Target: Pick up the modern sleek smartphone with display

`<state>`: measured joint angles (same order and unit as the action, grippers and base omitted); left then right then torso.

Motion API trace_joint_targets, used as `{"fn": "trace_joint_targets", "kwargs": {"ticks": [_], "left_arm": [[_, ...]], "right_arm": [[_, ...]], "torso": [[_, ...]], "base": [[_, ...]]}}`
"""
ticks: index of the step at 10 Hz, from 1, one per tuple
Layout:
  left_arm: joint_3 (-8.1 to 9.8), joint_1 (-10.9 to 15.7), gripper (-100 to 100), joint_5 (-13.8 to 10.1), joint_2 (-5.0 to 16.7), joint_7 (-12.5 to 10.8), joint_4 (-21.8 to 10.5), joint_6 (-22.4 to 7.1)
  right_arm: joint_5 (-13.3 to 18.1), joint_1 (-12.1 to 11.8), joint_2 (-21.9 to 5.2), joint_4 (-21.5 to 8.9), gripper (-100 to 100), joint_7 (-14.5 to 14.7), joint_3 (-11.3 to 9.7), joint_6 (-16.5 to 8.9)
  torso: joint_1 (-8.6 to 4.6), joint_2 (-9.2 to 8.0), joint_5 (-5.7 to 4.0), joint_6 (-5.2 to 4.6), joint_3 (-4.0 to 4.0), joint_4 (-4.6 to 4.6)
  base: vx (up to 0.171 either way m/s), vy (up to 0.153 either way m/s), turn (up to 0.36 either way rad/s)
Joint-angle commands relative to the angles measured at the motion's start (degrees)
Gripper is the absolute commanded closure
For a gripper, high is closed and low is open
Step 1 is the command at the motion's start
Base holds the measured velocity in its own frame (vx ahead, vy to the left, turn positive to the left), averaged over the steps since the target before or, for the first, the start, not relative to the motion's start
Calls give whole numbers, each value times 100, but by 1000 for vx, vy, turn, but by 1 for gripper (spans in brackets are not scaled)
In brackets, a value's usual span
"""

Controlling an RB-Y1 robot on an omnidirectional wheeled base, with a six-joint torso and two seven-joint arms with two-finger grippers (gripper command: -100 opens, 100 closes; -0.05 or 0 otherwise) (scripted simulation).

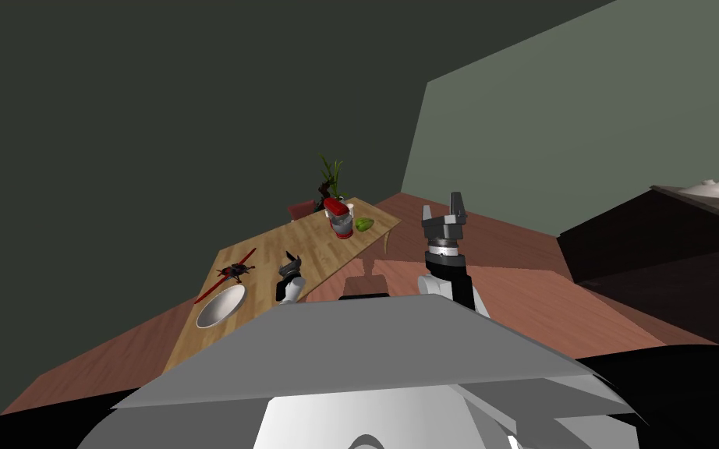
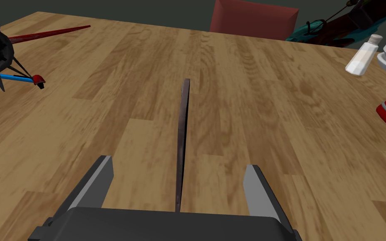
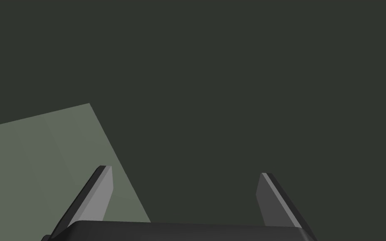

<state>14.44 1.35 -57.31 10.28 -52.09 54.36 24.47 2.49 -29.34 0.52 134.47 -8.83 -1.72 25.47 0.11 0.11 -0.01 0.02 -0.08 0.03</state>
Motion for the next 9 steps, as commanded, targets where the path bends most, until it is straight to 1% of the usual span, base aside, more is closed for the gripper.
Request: {"fn": "trace_joint_targets", "kwargs": {"ticks": [1, 2, 3, 7, 8, 9], "left_arm": [[0, 0, 0, 0, 0, 0, 0, 0], [-1, 0, -100, 0, 0, -1, 0, 2], [-1, 0, 100, 0, 0, -1, 0, 2], [-1, 0, 100, 0, 0, -1, 0, 2], [-1, 0, 0, 0, 0, -1, 0, 2], [57, 91, -100, -50, 98, 33, 64, -162]], "right_arm": [[0, 0, 0, 0, 0, 0, 0, 0], [0, 0, 0, 0, 0, 0, 0, 0], [0, 0, 0, 0, 0, 0, 0, 0], [0, 0, 0, 0, 0, 0, 0, 0], [0, 0, 0, 0, 0, 0, 0, 0], [0, 0, 0, 0, 0, 0, 0, 0]], "torso": [[0, 0, 0, 0, 0, 0], [1, -1, 0, 0, 1, 0], [2, -2, 0, 0, 1, 0], [2, -2, 1, 0, 1, -1], [2, -2, 1, 0, 1, -1], [2, -2, 1, 0, 1, -1]], "base": [[0, 0, 0], [0, 0, 0], [0, 0, 0], [0, 0, 0], [0, 0, 0], [-14, -17, 42]]}}
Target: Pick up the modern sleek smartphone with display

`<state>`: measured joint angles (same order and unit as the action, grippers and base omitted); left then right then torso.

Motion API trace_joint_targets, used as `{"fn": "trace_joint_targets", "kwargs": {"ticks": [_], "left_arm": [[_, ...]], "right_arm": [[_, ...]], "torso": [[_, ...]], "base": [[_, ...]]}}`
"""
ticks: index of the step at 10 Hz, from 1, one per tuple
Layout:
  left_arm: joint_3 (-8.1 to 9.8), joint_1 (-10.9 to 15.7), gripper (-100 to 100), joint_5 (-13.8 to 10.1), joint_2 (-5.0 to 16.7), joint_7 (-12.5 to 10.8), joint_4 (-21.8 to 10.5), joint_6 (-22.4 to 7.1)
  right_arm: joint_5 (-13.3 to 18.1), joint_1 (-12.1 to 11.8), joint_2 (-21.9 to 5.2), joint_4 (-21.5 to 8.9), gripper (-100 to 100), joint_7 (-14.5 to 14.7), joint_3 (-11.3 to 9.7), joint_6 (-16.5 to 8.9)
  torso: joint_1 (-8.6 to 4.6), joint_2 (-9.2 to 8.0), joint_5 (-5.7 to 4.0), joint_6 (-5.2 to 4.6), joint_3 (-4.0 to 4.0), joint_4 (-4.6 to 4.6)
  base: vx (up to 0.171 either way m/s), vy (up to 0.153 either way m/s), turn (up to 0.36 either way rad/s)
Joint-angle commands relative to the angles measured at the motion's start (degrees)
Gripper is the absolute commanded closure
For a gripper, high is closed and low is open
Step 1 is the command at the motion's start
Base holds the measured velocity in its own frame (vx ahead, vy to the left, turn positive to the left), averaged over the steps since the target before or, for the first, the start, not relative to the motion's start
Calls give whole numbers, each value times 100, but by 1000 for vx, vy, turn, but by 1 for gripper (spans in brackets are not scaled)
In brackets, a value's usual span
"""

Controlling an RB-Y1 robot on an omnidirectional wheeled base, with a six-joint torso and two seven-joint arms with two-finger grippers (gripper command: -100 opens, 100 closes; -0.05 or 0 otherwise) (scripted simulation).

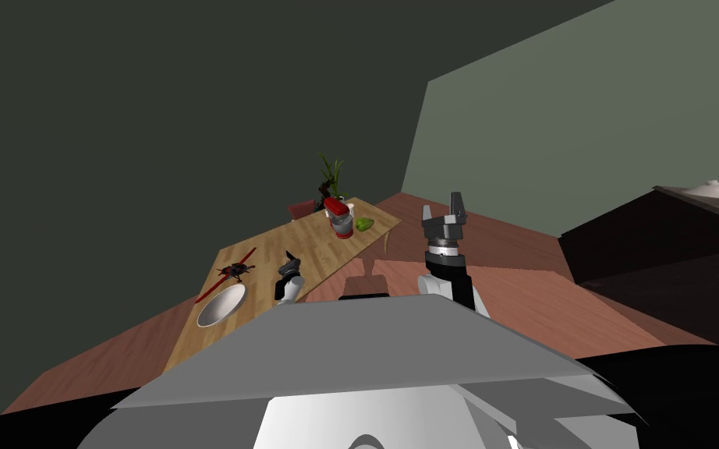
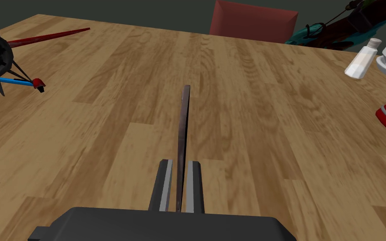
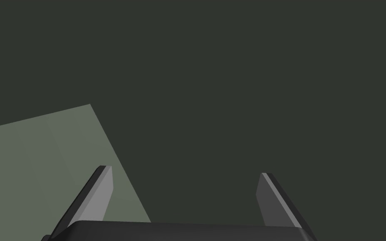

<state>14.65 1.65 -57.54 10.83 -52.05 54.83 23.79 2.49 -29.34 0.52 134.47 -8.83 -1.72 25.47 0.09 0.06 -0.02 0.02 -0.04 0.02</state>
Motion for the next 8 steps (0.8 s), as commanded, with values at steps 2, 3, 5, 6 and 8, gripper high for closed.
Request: {"fn": "trace_joint_targets", "kwargs": {"ticks": [2, 3, 5, 6, 8], "left_arm": [[94, 152, -100, -76, 142, 63, 81, -258], [122, 196, -100, -100, 190, 80, 112, -338], [136, 237, -100, -111, 214, 88, 105, -362], [140, 244, 0, -114, 220, 93, 107, -382], [140, 243, 100, -113, 219, 93, 107, -380]], "right_arm": [[0, 0, 0, 0, 0, 0, 0, 0], [0, 0, 0, 0, 0, 0, 0, 0], [0, 0, 0, 0, 0, 0, 0, 0], [0, 0, 0, 0, 0, 0, 0, 0], [0, 0, 0, 0, 0, 0, 0, 0]], "torso": [[-5, -5, -1, 0, 3, -1], [-6, -6, -1, -1, 4, -2], [-7, -3, -2, -1, 2, -1], [-2, 0, 0, -1, 0, 0], [4, 3, 1, -1, -2, 1]], "base": [[-30, -31, 46], [-24, -34, 26], [-13, -23, 21], [0, 0, 0], [0, 0, 0]]}}
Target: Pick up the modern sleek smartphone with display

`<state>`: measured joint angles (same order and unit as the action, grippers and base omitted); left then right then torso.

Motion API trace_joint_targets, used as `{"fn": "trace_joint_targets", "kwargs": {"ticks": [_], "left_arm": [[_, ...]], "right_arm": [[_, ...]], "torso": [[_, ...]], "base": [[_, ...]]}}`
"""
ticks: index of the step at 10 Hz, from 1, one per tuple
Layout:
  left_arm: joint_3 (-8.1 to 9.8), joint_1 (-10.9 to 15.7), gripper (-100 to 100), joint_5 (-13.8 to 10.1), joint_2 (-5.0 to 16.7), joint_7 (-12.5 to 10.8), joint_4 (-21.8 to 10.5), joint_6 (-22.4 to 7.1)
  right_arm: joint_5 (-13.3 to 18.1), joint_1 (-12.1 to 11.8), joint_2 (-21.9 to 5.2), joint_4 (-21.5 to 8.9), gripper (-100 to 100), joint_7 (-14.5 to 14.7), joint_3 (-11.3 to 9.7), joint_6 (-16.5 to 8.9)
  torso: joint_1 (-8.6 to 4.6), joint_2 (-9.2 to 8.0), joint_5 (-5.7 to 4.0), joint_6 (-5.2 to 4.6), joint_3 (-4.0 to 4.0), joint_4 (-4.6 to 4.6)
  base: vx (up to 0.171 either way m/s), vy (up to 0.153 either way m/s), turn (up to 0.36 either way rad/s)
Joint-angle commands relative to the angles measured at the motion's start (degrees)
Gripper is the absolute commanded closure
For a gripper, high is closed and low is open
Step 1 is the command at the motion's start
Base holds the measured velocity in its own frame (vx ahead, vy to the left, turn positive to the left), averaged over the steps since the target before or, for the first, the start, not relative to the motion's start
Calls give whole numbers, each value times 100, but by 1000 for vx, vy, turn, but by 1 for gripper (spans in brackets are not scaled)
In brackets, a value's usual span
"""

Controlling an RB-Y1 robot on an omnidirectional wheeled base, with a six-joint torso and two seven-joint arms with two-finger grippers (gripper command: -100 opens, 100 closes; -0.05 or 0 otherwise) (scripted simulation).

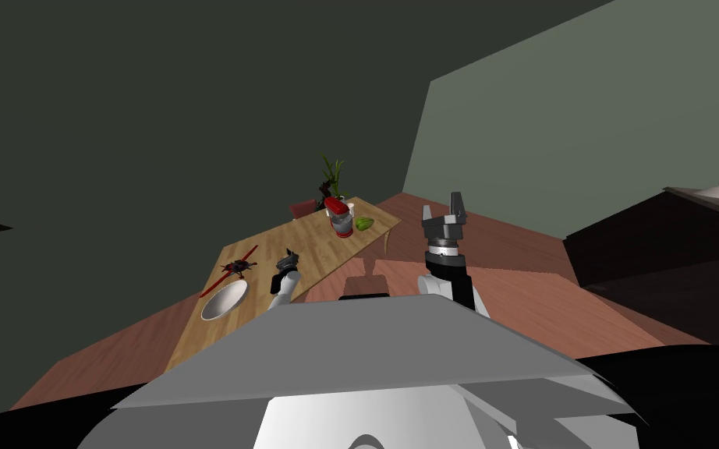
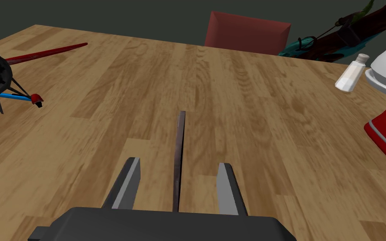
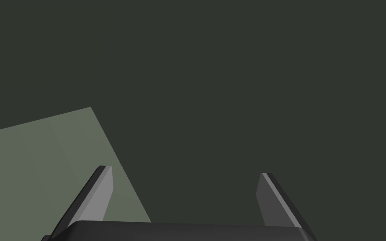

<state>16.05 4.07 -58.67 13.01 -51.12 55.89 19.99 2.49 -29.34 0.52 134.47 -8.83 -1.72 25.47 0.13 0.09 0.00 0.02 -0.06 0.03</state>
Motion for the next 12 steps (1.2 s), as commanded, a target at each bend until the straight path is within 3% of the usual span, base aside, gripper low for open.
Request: {"fn": "trace_joint_targets", "kwargs": {"ticks": [1, 4, 5, 6, 8, 9, 10, 11, 12], "left_arm": [[0, 0, 100, 0, 0, 0, 0, 0], [0, 0, 100, 0, 0, 0, 0, 0], [0, 0, 0, 0, 0, 0, 0, 0], [-40, -114, -100, 10, -159, -35, -137, 58], [-44, -125, -100, 11, -175, -38, -150, 64], [34, -157, -100, -14, -209, 73, -17, -23], [32, -161, 0, -13, -212, 69, -19, -18], [32, -160, -100, -13, -212, 69, -18, -18], [32, -160, 100, -13, -212, 69, -18, -18]], "right_arm": [[0, 0, 0, 0, 0, 0, 0, 0], [0, 0, 0, 0, 0, 0, 0, 0], [0, 0, 0, 0, 0, 0, 0, 0], [0, 0, 0, 0, 0, 0, 0, 0], [0, 0, 0, 0, 0, 0, 0, 0], [0, 0, 0, 0, 0, 0, 0, 0], [0, 0, 0, 0, 0, 0, 0, 0], [0, 0, 0, 0, 0, 0, 0, 0], [0, 0, 0, 0, 0, 0, 0, 0]], "torso": [[0, 0, 0, 0, 0, 0], [0, 0, 0, 0, 0, 0], [0, 0, 0, 0, 0, 0], [0, 0, 0, 0, 0, 0], [16, 13, 3, 0, -7, 3], [12, 10, 3, 0, -6, 3], [6, 6, 1, 0, -3, 1], [2, 3, 1, 0, -2, 1], [1, 1, 0, 0, -1, 0]], "base": [[0, 0, 0], [0, 0, 0], [0, 0, 0], [29, 30, -24], [32, 38, -10], [8, 10, -1], [0, 0, 0], [0, 0, 0], [0, 0, 0]]}}
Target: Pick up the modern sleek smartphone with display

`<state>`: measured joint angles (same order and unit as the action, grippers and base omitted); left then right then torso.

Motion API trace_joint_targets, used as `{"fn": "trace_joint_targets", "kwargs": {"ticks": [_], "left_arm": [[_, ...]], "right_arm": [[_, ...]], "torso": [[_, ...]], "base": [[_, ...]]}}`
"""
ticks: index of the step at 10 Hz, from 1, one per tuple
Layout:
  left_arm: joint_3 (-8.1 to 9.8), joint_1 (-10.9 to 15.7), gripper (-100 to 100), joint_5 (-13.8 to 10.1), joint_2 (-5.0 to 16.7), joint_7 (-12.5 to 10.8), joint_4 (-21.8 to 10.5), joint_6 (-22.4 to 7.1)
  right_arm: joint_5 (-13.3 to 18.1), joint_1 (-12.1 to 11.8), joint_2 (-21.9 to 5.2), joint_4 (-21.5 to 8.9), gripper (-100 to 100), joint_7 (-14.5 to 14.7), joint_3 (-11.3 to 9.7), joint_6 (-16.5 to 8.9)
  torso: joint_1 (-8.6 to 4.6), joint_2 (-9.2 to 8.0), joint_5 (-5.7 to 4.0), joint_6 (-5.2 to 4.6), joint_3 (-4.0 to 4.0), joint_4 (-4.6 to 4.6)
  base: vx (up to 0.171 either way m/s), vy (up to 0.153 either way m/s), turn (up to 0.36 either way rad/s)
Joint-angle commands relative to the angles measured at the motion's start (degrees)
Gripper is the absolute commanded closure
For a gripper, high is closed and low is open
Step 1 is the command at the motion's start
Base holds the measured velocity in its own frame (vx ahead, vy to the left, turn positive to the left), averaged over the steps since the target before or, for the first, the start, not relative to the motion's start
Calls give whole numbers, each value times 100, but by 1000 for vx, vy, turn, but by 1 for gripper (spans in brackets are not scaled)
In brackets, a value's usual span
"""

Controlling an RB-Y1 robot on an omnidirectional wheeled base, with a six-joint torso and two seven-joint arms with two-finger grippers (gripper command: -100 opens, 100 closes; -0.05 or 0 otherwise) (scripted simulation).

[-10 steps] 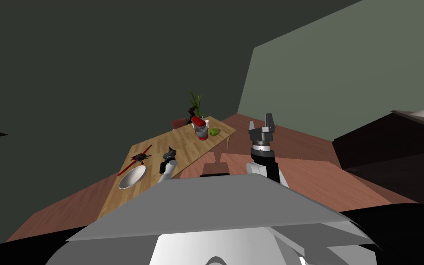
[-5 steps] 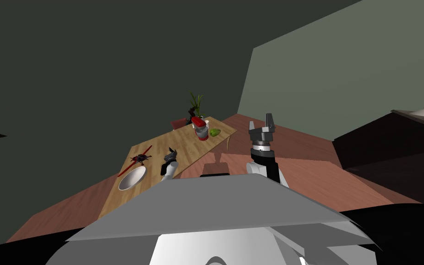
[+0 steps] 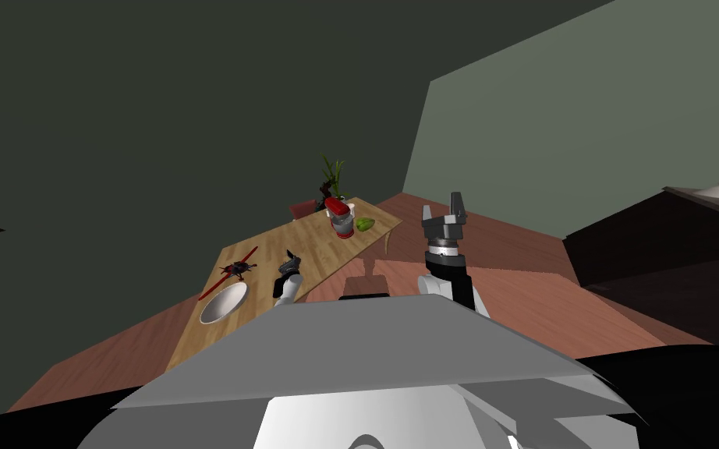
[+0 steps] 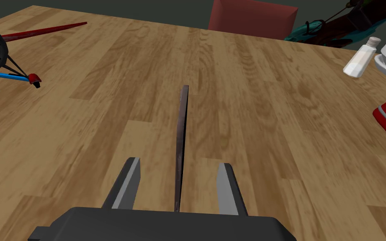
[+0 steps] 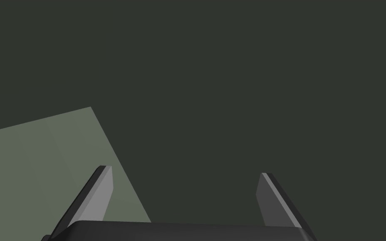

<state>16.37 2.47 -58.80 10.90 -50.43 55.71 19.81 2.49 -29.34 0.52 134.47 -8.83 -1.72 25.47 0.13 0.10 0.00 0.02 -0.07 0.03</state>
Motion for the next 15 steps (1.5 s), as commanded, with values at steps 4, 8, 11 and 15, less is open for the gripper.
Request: {"fn": "trace_joint_targets", "kwargs": {"ticks": [4, 8, 11, 15], "left_arm": [[0, 0, 100, 0, 0, 0, 0, 0], [68, 167, -100, -56, 135, 39, 95, -148], [-90, 600, -100, 410, -102, -286, -426, -23], [-251, 1138, -100, 1038, -348, -608, -1010, 117]], "right_arm": [[0, 0, 0, 0, 0, 0, 0, 0], [0, 0, 0, 0, 0, 0, 0, 0], [0, -1, 0, 0, 0, 0, 1, 0], [0, 0, 0, 0, 0, 0, 0, 0]], "torso": [[0, 0, 0, 0, 0, 0], [-14, -16, -3, 0, 9, -4], [5, 5, 1, 4, -3, 1], [11, 11, 3, 0, -7, 3]], "base": [[0, 0, 0], [-27, -21, 24], [17, 24, 245], [28, 36, 218]]}}
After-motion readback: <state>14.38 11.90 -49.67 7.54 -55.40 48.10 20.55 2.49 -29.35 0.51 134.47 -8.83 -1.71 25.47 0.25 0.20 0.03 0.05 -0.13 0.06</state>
